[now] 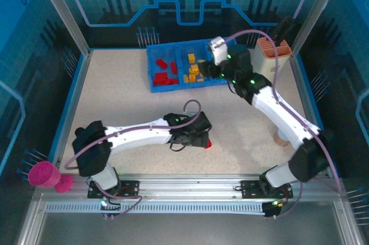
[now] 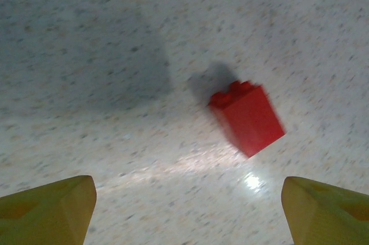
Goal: Sort the legos into containers by color
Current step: Pick up the lego from the middle-left of the table.
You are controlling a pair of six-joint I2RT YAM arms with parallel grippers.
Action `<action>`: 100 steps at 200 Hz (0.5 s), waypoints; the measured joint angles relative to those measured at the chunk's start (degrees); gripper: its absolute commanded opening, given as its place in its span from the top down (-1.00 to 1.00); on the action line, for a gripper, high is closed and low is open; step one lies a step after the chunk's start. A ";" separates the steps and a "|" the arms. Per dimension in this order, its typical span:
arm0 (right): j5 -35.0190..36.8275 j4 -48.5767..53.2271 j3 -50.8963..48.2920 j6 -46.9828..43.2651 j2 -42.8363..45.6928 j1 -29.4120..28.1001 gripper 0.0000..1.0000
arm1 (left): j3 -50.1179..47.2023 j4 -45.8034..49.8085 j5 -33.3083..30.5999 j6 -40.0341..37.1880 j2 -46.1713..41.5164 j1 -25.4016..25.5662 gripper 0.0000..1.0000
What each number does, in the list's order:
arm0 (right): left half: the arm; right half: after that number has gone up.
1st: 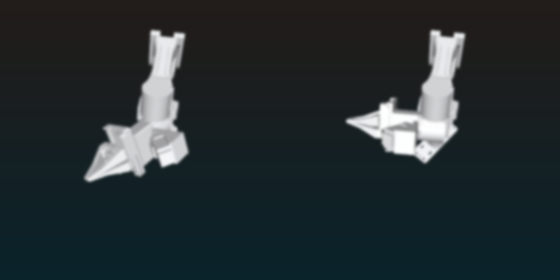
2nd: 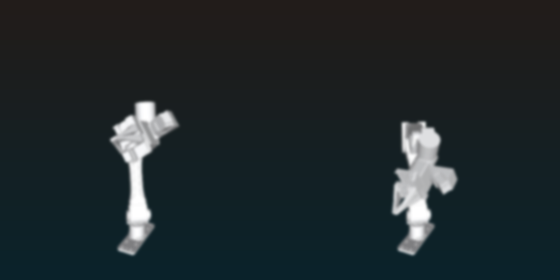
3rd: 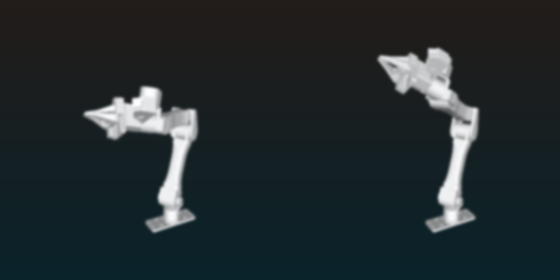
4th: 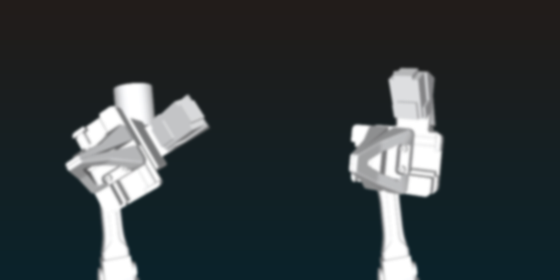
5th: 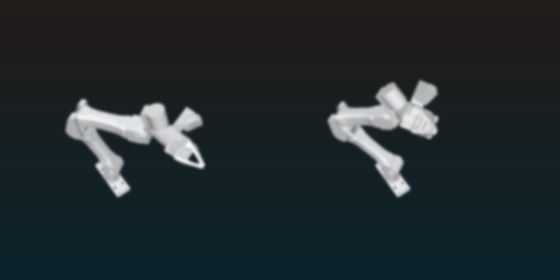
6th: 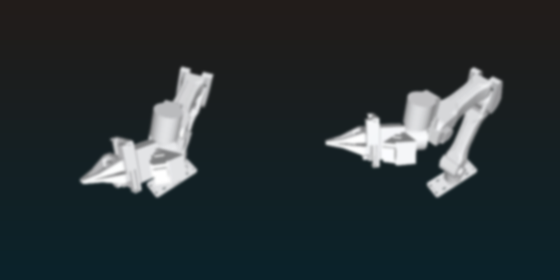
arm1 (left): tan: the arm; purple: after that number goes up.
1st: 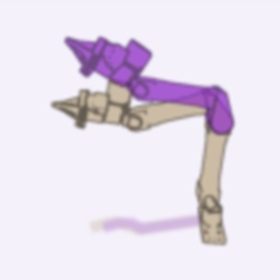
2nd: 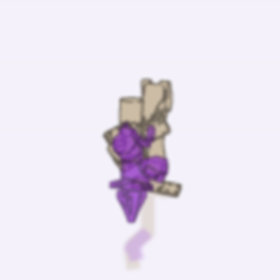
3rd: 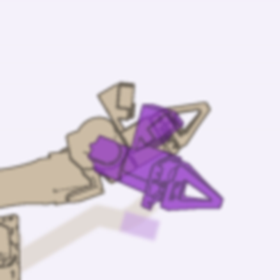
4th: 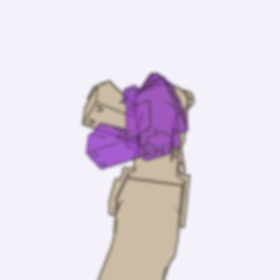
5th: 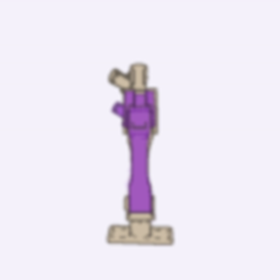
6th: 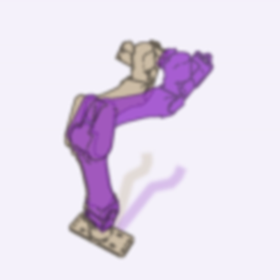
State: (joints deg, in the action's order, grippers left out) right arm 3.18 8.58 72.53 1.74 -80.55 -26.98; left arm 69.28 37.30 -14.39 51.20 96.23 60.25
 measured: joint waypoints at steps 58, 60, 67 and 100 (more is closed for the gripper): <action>2.71 1.29 -20.46 6.01 14.95 0.57 -0.43 | 8.83 -3.30 -1.92 7.76 11.54 1.01 -0.70; 2.84 1.29 -20.61 6.01 15.23 0.57 -0.44 | 8.96 -3.23 -1.95 8.13 11.76 1.01 -0.70; 3.50 1.25 -21.16 5.99 16.55 0.55 -0.45 | 9.38 -3.10 -2.08 9.01 12.61 1.01 -0.70; 6.19 0.33 -21.35 5.66 20.92 -0.55 -0.49 | 14.01 0.22 -2.60 11.08 16.35 1.01 -0.70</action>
State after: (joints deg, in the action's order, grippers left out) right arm 9.37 8.91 51.18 7.40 -59.64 -27.53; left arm 83.29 37.52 -16.99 62.28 112.57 61.25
